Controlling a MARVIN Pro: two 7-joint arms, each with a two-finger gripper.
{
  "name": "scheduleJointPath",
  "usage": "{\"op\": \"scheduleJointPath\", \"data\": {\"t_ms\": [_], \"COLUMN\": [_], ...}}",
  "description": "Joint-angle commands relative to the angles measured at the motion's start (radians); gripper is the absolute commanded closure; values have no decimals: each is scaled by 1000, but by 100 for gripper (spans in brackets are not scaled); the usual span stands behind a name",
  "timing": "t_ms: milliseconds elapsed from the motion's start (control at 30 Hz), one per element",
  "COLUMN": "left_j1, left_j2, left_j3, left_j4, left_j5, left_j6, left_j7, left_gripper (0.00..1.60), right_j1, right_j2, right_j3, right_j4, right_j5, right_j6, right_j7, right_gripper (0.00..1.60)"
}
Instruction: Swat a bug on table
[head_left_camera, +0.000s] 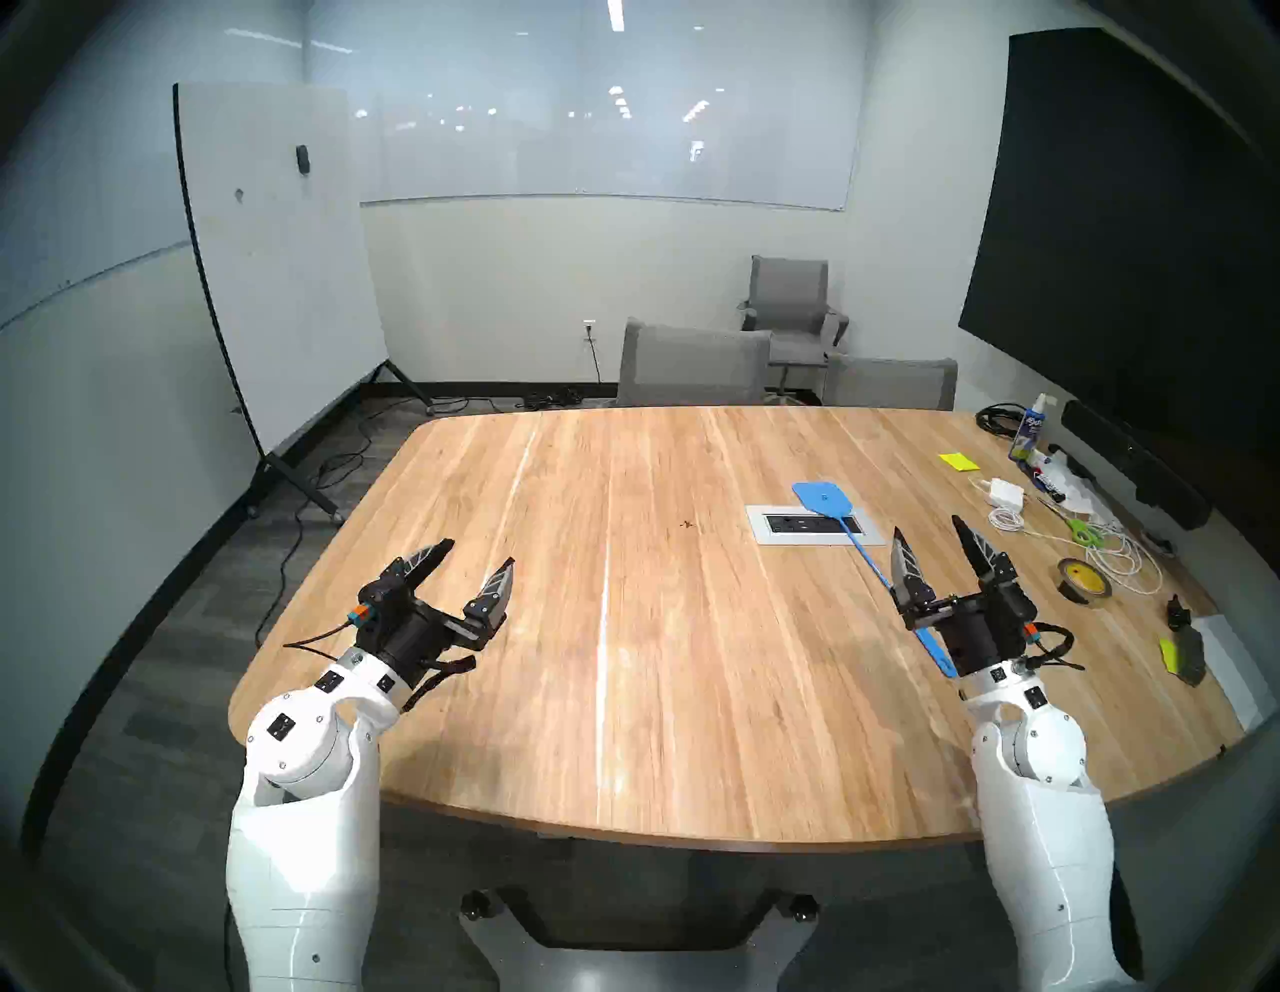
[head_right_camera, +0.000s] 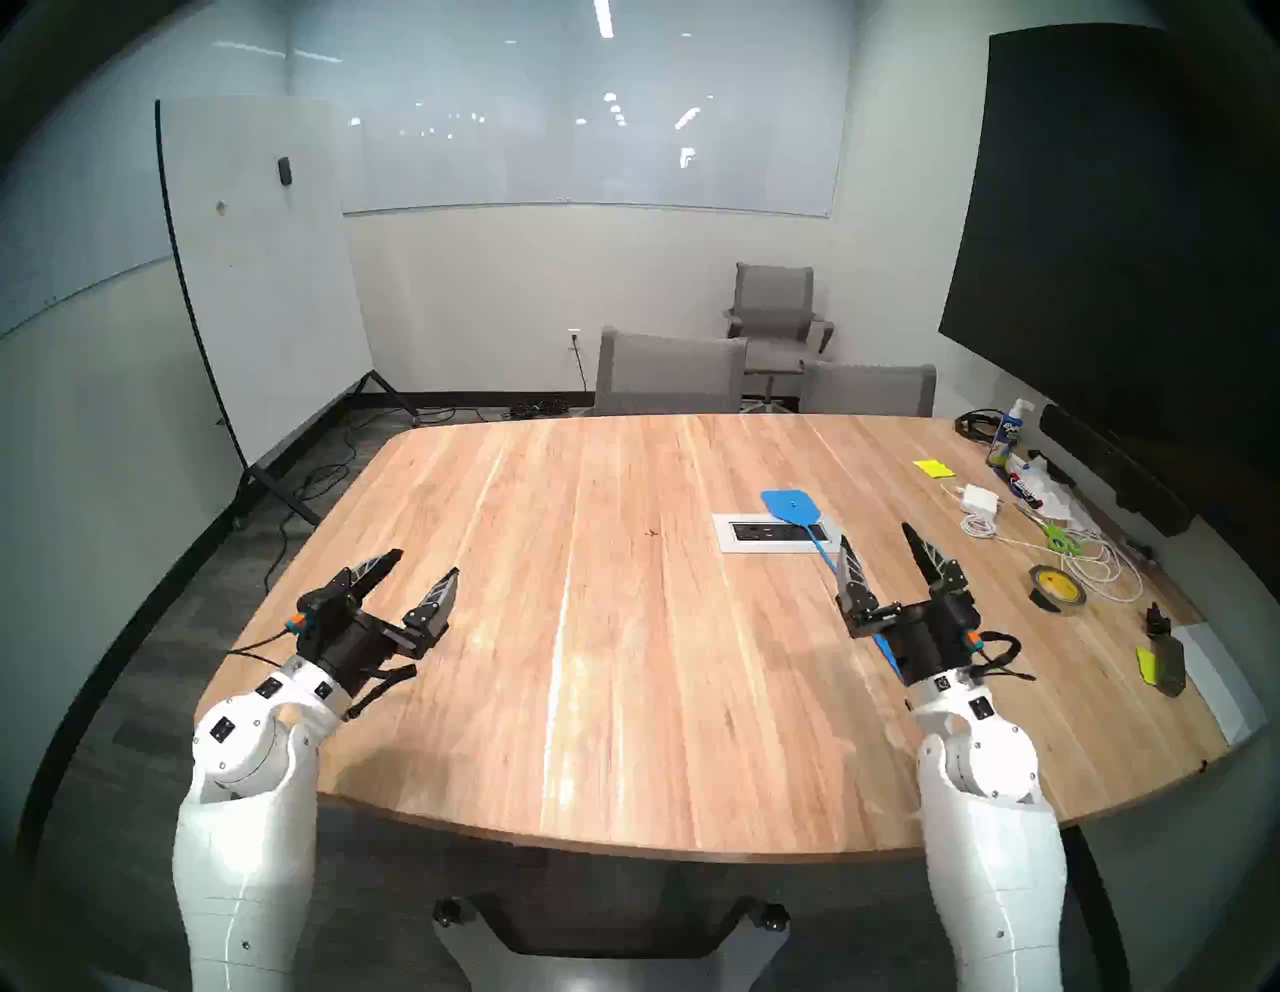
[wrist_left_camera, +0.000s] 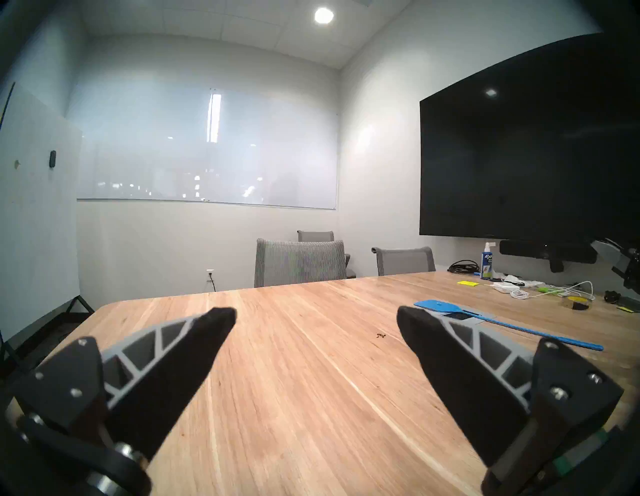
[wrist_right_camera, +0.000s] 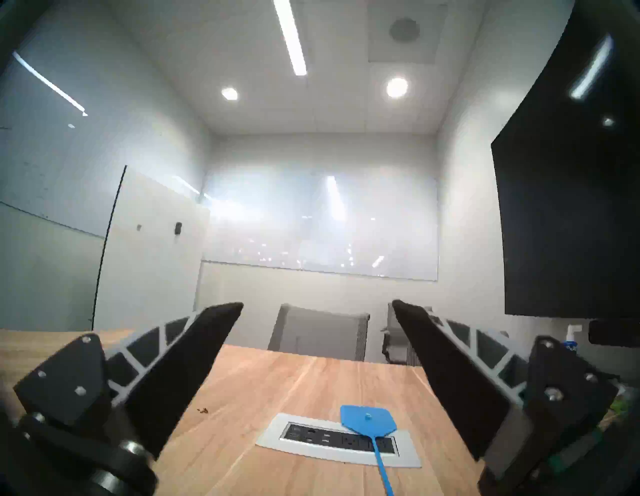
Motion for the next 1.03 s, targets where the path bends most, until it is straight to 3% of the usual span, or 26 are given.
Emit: {"op": "scheduleJointPath", "data": {"t_ms": [0,200,367,1000], "left_j1": [-2,-2,-2,-3], "left_j2": [-3,-5,-7,-13], "left_j3": [2,1,0,-4], "left_j4": [-28,-29,-31,-32], "left_j5": [2,4,6,12], "left_j6": [4,5,7,11], "left_j7": [3,2,2,-2], "left_gripper": [0,0,0,0], "right_j1": [16,0,19,21], "right_j2": [-8,25,40,25], "right_j3": [1,8,8,18], "right_j4": [-46,-115,-108,-119], "right_j5": [69,55,-6,-29], "right_j6": [-91,2,43,70], "right_j7": [62,67,47,47], "right_gripper": [0,0,0,0]}}
